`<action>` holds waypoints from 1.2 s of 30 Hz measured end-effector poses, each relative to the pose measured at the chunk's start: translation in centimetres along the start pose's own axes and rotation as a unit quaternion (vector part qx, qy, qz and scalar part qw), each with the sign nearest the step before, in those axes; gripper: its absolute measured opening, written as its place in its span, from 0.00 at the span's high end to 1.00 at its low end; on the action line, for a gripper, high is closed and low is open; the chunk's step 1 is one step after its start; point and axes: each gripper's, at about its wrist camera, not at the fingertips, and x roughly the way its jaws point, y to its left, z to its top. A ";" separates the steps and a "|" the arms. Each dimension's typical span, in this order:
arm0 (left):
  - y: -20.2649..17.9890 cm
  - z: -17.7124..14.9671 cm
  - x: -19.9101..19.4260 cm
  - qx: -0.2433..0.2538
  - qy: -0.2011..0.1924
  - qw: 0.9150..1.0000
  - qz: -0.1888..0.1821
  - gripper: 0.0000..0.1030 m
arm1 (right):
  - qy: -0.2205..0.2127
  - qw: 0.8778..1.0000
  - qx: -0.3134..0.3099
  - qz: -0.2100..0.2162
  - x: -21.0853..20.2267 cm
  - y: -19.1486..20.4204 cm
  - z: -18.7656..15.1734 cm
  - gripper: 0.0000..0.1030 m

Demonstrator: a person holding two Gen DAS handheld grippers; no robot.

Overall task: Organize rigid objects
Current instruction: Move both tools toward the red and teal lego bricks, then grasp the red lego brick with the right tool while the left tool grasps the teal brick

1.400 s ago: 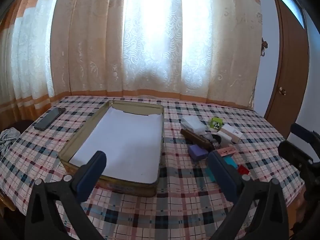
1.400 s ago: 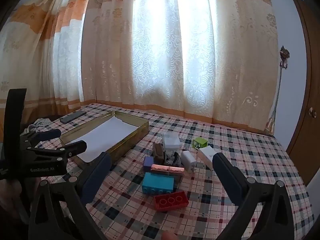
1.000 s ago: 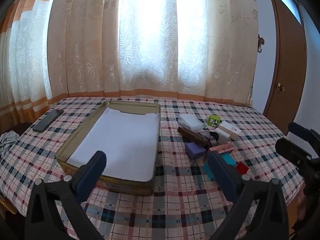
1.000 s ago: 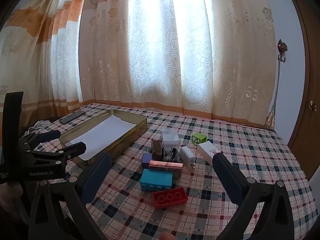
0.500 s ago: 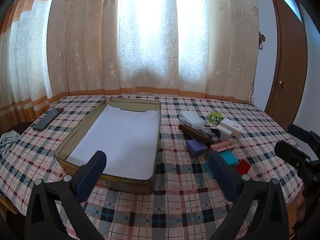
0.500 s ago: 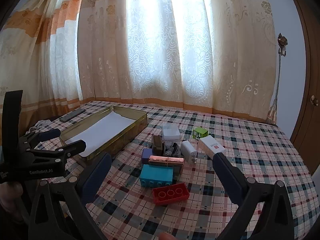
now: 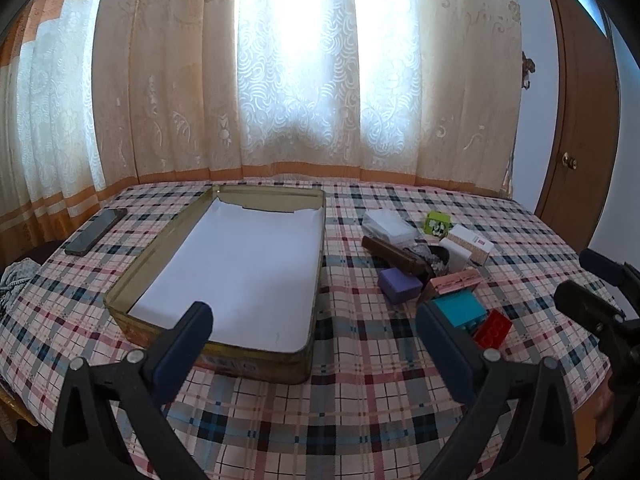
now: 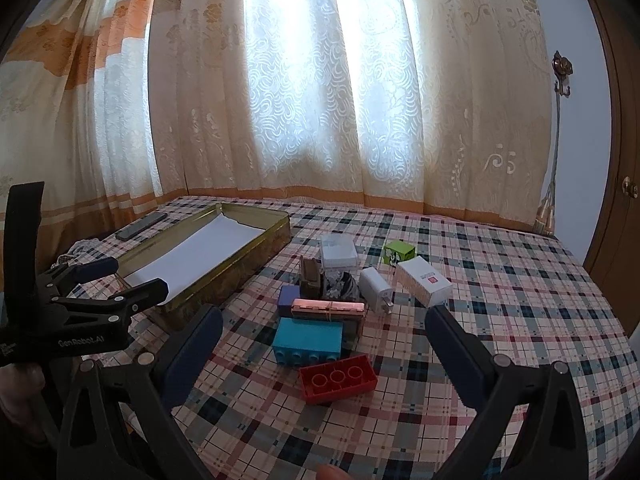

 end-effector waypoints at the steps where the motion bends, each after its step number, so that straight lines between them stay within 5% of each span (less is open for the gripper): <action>1: 0.0 0.0 0.0 0.001 0.000 1.000 0.000 0.00 | 0.001 1.000 0.001 0.000 0.1 0.0 -0.1 0.01; 18: -1.7 -1.6 2.8 0.013 0.036 0.999 -0.007 0.00 | 0.074 0.997 -0.001 -0.014 4.7 -1.8 -3.6 0.01; 36: -4.4 -1.6 4.2 0.041 0.050 0.998 -0.017 0.00 | 0.161 0.987 -0.017 0.016 9.0 -2.0 -4.6 0.02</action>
